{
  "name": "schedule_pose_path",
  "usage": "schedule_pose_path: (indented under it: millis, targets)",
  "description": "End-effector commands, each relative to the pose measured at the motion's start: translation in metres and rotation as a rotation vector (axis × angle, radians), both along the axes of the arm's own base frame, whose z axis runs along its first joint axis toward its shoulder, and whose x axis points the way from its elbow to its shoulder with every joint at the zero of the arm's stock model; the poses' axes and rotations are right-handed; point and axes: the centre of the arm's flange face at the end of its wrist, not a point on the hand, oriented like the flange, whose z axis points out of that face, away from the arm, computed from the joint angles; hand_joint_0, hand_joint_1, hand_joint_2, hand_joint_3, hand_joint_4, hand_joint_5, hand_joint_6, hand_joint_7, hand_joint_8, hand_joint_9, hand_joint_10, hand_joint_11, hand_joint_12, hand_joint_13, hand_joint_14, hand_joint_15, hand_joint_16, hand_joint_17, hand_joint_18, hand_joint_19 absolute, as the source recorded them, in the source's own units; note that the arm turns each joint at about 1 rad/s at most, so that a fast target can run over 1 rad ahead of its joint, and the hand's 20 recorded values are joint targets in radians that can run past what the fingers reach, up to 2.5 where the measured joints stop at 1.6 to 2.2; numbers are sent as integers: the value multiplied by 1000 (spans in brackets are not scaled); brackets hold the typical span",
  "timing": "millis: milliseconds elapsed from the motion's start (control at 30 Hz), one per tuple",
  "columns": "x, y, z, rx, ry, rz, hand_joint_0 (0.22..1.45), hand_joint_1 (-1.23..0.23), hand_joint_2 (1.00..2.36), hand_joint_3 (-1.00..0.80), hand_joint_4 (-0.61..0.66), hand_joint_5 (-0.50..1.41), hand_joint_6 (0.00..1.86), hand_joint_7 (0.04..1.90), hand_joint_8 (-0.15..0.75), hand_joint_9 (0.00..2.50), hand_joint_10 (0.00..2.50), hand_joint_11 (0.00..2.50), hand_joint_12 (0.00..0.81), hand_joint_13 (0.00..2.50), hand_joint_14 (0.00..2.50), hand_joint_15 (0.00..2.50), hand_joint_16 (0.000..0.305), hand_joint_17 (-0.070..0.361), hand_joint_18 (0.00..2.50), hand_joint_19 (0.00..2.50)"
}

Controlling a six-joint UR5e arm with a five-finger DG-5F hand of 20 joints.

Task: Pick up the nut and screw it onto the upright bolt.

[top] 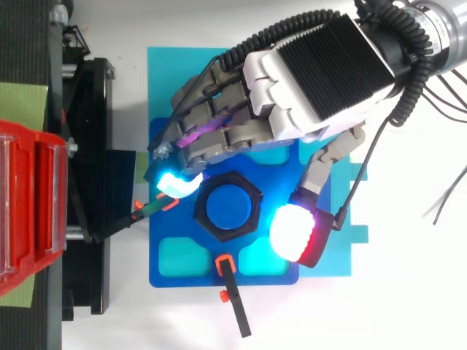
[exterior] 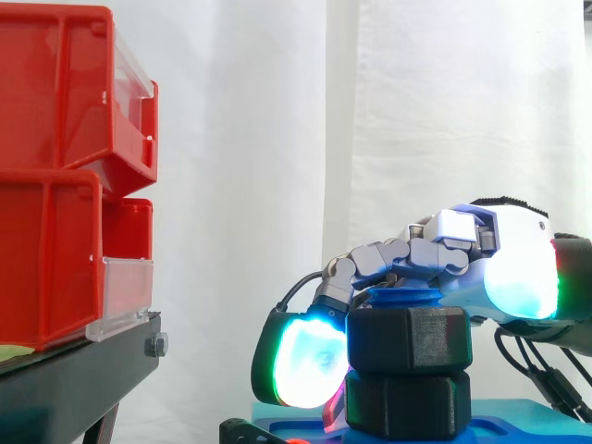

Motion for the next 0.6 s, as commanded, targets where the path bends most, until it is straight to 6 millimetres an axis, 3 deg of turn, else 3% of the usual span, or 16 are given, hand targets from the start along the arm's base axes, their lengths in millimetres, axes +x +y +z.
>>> schedule_pose_path:
  millis: [0,267,567]
  targets:
    - [0,0,1,-1,-2,0,420,-155,1000,-500,297,-81,504,937,330,938,0,0,392,727,0,0,55,124,585,289]
    - [-1,-5,0,1,-1,-4,423,-159,1000,-500,283,-61,505,1177,337,957,0,0,396,749,0,17,55,123,596,295]
    - [-1,-8,1,0,-2,-6,425,-162,1000,-500,265,-46,505,1278,341,966,0,0,394,756,1,28,55,123,615,299]
